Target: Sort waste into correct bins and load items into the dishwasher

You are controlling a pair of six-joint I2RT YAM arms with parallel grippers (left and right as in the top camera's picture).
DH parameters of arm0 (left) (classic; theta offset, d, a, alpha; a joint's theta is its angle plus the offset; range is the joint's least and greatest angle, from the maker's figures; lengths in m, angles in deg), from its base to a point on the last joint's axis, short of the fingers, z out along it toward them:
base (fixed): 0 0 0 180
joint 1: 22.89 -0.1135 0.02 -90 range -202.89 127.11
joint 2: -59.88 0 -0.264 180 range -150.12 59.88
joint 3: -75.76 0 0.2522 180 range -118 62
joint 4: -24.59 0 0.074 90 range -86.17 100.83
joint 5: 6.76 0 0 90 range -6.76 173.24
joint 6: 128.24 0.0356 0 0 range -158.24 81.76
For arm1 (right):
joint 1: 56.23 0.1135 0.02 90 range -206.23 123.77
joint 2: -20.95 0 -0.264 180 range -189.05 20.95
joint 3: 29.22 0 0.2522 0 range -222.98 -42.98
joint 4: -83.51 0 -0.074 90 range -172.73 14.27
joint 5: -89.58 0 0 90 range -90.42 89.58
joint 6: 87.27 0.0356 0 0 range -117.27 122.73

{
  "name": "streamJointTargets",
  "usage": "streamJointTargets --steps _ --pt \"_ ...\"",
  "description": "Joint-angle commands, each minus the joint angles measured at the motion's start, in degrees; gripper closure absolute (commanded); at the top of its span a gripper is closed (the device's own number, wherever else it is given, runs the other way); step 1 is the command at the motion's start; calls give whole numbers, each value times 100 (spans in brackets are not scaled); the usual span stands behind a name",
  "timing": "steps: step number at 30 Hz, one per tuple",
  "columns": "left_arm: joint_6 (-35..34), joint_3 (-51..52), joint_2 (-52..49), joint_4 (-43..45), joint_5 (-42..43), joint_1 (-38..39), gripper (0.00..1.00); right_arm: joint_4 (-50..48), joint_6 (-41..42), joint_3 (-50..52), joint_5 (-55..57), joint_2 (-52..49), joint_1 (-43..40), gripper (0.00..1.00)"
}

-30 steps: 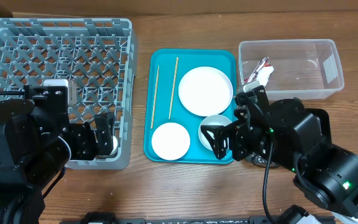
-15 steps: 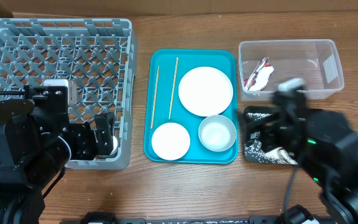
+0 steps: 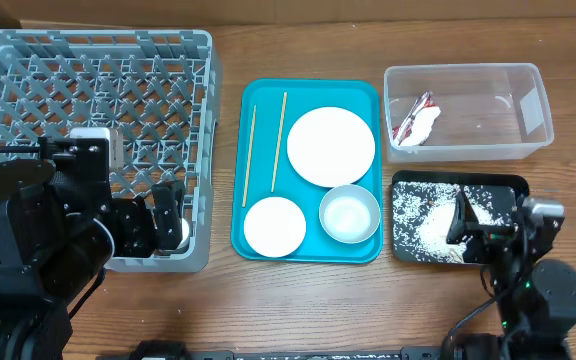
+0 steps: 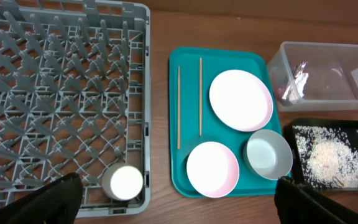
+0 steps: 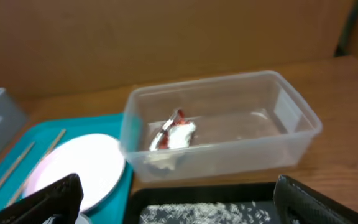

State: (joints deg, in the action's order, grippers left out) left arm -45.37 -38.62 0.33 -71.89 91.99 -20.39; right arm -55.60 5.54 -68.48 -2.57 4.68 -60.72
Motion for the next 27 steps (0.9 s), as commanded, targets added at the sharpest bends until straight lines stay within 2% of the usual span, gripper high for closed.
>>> streamJointTargets --steps 1,8,14,27 --pt "-57 -35 -7 22 -35 -7 0 -431 63 610 -55 422 -264 0" --pt "-57 -35 -7 22 -35 -7 0 -1320 59 1541 -52 1110 -470 0" --pt "-59 -35 -7 20 -35 -7 0 -2494 61 2450 -55 1611 -470 0" --pt "-59 -35 -7 22 -35 -7 0 -2253 59 2503 -11 1609 -468 0"
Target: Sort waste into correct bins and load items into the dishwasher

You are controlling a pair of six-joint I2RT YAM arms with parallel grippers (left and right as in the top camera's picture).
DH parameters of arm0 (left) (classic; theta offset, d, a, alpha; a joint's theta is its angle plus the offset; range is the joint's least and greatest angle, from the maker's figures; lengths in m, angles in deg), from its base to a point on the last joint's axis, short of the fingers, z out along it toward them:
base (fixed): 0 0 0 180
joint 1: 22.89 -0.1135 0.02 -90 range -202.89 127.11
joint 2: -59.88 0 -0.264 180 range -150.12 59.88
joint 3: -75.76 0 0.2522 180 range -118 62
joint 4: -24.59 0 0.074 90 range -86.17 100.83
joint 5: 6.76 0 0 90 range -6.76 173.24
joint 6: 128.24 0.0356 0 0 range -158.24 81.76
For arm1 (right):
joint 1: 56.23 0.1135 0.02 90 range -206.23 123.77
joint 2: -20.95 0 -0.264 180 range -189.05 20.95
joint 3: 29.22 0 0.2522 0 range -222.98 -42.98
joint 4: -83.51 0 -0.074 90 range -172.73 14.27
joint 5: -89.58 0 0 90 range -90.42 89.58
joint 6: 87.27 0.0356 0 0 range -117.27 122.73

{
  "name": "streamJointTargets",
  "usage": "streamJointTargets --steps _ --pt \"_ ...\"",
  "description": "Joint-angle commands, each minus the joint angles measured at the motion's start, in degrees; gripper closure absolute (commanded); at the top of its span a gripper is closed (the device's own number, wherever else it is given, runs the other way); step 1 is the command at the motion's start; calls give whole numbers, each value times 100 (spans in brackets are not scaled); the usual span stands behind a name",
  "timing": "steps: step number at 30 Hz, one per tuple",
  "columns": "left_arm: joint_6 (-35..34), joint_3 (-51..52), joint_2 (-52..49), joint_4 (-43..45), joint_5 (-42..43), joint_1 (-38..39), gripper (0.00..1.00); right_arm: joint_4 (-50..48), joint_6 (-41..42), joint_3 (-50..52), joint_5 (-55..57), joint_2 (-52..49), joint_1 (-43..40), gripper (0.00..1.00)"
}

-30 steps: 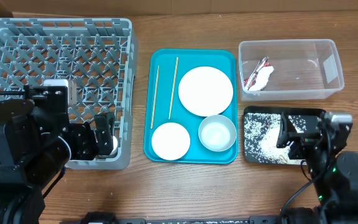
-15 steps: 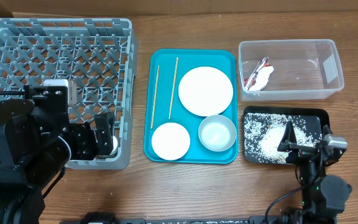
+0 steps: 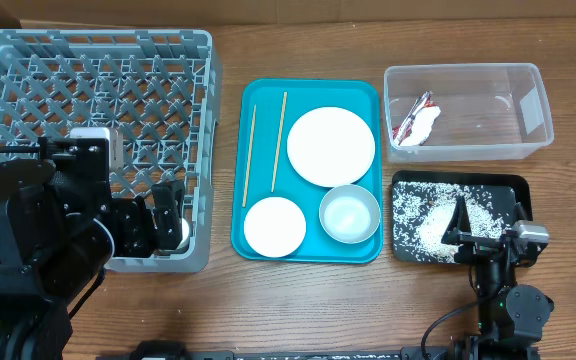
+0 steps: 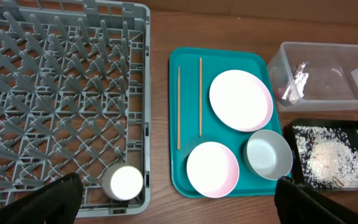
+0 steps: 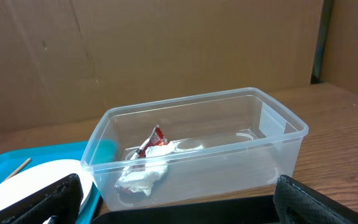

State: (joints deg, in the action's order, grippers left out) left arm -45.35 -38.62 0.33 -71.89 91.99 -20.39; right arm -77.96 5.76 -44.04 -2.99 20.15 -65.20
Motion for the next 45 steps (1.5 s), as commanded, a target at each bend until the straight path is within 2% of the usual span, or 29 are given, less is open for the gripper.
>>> streamJointTargets --steps 1,26,32,35,39,45 --pt "-61 -35 -7 22 -35 -7 0 -17 37 59 31 61 -20 0" --pt "-61 -35 -7 22 -35 -7 0 -17 37 59 33 61 -20 0" --pt "-1023 -35 -7 595 713 -7 0 -17 37 59 33 61 -20 0" --pt "-1003 7 -87 883 802 7 0 -17 35 59 31 61 -20 0" --pt "-756 131 -501 927 826 151 0 -17 37 59 31 61 -20 0" --pt "-662 188 -1965 614 680 863 0 -17 37 59 31 61 -20 0"
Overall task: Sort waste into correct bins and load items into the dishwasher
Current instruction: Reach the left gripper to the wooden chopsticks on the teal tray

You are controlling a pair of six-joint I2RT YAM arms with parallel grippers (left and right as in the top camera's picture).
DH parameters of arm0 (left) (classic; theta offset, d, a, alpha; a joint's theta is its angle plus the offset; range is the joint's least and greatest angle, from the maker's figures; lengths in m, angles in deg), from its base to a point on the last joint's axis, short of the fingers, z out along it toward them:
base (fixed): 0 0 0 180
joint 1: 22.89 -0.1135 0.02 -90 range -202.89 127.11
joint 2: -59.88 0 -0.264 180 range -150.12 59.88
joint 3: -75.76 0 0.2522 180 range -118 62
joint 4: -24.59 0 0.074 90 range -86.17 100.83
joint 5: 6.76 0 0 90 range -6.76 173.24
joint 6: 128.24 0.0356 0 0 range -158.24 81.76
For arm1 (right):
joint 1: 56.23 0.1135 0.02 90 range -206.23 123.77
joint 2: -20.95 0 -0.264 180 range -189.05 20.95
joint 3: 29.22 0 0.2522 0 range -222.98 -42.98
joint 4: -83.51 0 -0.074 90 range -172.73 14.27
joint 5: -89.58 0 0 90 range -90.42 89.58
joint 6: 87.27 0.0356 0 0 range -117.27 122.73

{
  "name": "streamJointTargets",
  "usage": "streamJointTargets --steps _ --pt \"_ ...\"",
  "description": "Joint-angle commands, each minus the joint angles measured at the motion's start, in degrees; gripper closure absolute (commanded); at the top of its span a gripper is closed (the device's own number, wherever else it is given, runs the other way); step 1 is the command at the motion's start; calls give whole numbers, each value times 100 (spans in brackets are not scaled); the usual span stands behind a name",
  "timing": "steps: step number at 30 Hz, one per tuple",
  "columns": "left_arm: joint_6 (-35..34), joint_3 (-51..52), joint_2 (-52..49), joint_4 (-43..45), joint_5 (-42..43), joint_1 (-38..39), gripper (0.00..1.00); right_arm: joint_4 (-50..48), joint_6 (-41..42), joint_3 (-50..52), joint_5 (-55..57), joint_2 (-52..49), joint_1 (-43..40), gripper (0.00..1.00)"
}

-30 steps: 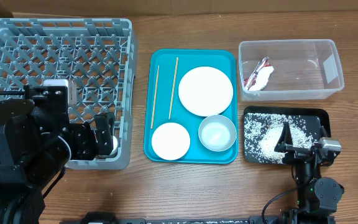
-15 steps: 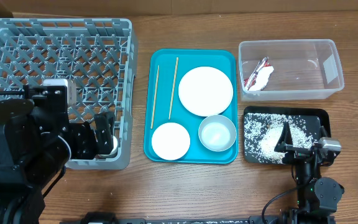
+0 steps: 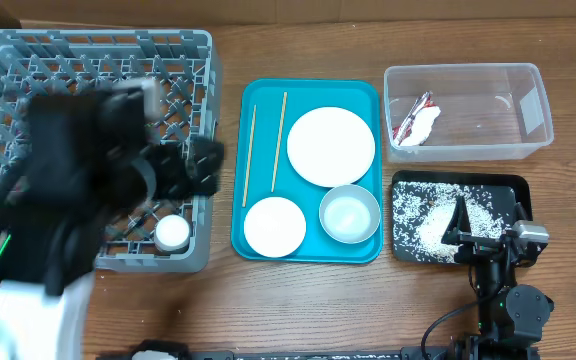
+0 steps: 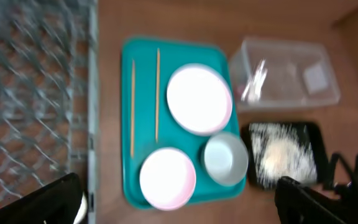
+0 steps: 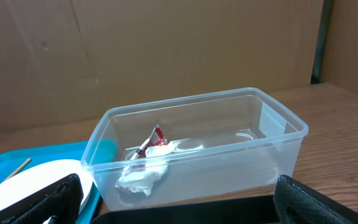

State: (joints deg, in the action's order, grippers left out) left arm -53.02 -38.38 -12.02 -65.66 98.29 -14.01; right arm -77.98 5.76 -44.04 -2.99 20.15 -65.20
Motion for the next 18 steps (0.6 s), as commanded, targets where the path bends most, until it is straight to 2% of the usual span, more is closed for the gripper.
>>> streamJointTargets --steps 1,3,4,11,14,18 --pt "116 164 -962 20 85 262 0 -15 37 59 31 61 -20 0" --pt "190 164 -1456 149 68 306 16 -15 37 59 31 61 -20 0" --pt "197 164 -1829 269 59 341 20 -15 37 59 31 61 -20 0" --pt "214 164 -3571 914 -1099 846 26 -15 37 59 31 61 -20 0" --pt "286 164 -4142 1226 -1244 1058 27 -15 37 59 33 61 -20 0" --pt "138 164 -4822 1523 -1606 1141 35 -15 37 59 31 61 -20 0"
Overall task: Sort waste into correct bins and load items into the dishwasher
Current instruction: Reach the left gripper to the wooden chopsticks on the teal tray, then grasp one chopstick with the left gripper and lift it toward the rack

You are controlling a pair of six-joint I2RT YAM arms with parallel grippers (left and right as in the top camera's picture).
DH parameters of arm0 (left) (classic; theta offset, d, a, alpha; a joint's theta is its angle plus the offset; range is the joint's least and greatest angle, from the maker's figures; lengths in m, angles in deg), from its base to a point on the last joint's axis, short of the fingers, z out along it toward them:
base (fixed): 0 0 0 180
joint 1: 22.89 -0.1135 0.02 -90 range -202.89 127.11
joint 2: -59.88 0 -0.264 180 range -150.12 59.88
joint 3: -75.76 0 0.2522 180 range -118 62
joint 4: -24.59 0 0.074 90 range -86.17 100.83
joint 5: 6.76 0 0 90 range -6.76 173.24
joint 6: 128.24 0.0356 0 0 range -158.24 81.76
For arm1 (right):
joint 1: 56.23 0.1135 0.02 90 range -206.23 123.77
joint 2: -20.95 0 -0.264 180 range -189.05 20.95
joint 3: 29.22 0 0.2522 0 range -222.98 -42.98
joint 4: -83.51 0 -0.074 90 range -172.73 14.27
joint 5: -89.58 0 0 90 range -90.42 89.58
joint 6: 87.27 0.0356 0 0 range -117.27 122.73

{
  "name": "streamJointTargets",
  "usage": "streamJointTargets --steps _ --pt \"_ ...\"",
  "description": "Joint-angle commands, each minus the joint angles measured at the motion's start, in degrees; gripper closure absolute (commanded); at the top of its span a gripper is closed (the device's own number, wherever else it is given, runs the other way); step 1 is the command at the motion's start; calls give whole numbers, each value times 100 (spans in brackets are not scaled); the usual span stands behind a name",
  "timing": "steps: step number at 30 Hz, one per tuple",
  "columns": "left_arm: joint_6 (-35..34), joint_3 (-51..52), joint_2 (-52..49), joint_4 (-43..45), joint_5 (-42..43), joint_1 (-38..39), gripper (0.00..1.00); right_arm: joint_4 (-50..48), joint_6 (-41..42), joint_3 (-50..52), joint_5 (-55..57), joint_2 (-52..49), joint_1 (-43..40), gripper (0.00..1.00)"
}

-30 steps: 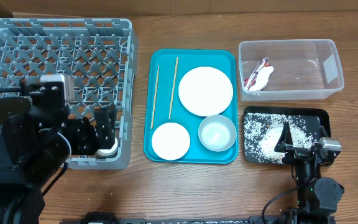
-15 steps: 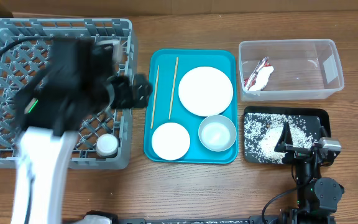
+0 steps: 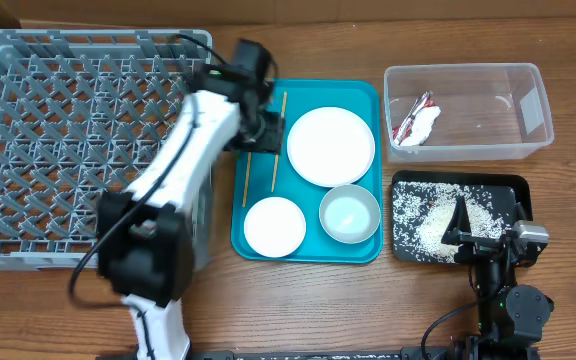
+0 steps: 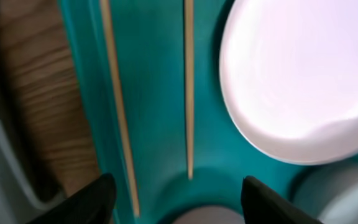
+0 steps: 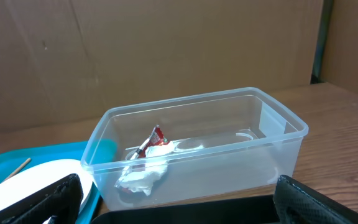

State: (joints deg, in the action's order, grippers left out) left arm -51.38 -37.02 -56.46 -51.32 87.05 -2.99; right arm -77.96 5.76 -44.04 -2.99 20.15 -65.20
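Observation:
My left gripper [image 3: 265, 132] reaches over the grey dish rack [image 3: 68, 130] to the left part of the teal tray [image 3: 308, 95]. It is open and hangs low above two wooden chopsticks [image 4: 188, 87], with the right chopstick lying between its fingers [image 4: 86, 199]. The large white plate [image 4: 297, 74] lies just to the right. A small plate [image 3: 274, 226] and a grey bowl [image 3: 349, 214] sit at the tray's front. My right gripper [image 3: 483, 228] rests open at the front of the black rice tray [image 3: 413, 188].
A clear plastic bin [image 5: 197, 143] at the back right holds a crumpled red-and-white wrapper [image 5: 148, 158]. The black tray carries scattered rice [image 3: 433, 225]. Bare wooden table surrounds the rack, tray and bins.
My left gripper has gone from high above the rack's right edge to low over the chopsticks on the tray. It is still open. The right arm has not moved.
My left gripper hung open over the rack's near right corner, above a white cup standing there, and the right gripper stood over the rice tray. The right arm then settled at that tray's front. The left arm then rose toward the tray and now hovers over the chopsticks.

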Motion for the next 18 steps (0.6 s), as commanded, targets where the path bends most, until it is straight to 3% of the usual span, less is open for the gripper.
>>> streamJointTargets --steps 1,7,18 --pt "-122 28 -511 138 -490 35 37 -17 37 59 33 61 -20 0" --pt "-472 28 -1038 297 -601 -140 48 -17 35 59 31 61 -20 0" --pt "-216 31 -1270 382 -402 -140 50 -17 37 59 33 61 -20 0"
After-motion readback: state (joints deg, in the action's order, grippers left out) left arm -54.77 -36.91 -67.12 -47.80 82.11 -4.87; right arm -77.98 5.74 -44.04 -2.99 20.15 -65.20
